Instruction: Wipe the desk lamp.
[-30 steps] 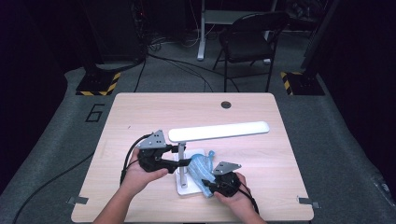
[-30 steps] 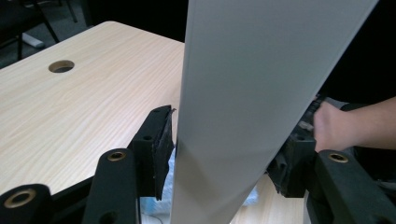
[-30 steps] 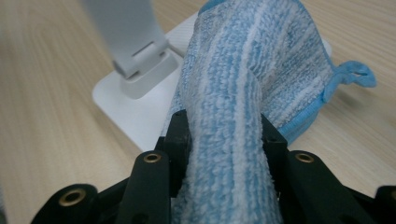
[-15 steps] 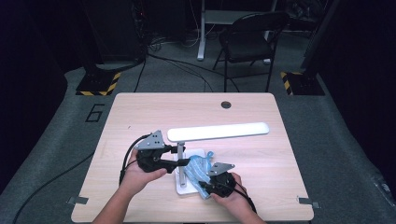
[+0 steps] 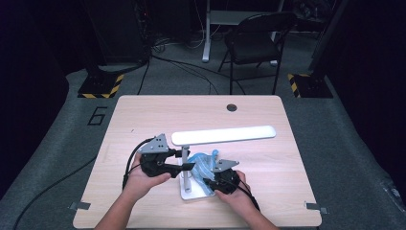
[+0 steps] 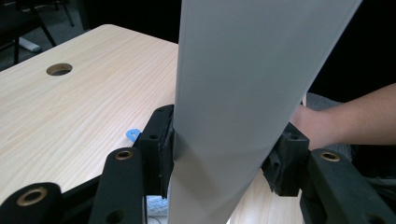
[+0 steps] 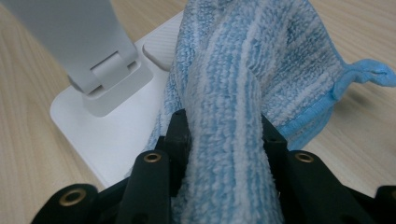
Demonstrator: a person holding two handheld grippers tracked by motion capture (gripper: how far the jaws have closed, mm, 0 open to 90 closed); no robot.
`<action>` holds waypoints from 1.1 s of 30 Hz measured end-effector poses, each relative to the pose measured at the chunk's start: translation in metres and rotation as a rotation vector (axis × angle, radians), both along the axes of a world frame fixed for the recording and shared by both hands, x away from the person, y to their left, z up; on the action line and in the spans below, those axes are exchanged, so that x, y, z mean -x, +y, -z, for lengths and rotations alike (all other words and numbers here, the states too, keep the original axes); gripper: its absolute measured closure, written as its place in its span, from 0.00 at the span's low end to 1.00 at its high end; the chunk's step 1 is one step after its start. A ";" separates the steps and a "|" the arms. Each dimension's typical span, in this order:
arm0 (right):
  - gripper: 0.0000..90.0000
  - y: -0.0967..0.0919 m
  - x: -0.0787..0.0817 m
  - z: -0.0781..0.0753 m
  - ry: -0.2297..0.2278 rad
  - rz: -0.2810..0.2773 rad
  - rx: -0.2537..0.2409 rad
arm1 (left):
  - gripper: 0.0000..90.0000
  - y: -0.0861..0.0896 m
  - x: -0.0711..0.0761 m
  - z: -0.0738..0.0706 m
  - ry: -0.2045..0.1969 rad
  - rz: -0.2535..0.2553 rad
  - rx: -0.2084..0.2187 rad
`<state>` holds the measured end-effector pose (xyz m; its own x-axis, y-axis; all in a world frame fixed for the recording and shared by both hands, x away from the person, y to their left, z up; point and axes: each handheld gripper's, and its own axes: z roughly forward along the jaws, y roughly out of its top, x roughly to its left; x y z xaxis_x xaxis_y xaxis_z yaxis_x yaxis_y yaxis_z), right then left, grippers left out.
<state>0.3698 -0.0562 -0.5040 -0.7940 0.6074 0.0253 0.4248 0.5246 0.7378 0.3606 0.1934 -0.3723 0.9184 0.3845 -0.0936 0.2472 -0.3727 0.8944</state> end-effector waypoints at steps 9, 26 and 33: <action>0.72 0.001 -0.019 0.000 0.013 0.011 -0.009 | 0.56 0.000 0.000 0.000 0.003 0.002 0.000; 0.72 0.010 -0.055 0.001 -0.015 0.086 -0.004 | 0.56 0.000 0.000 0.001 0.000 0.002 0.009; 0.72 0.010 -0.070 0.002 -0.007 0.134 -0.006 | 0.56 0.000 0.000 0.001 -0.003 0.001 0.008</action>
<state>0.4401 -0.0458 -0.5056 -0.7057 0.7081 0.0237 0.4854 0.4588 0.7443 0.3603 0.1937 -0.3730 0.9190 0.3829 -0.0940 0.2443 -0.3660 0.8980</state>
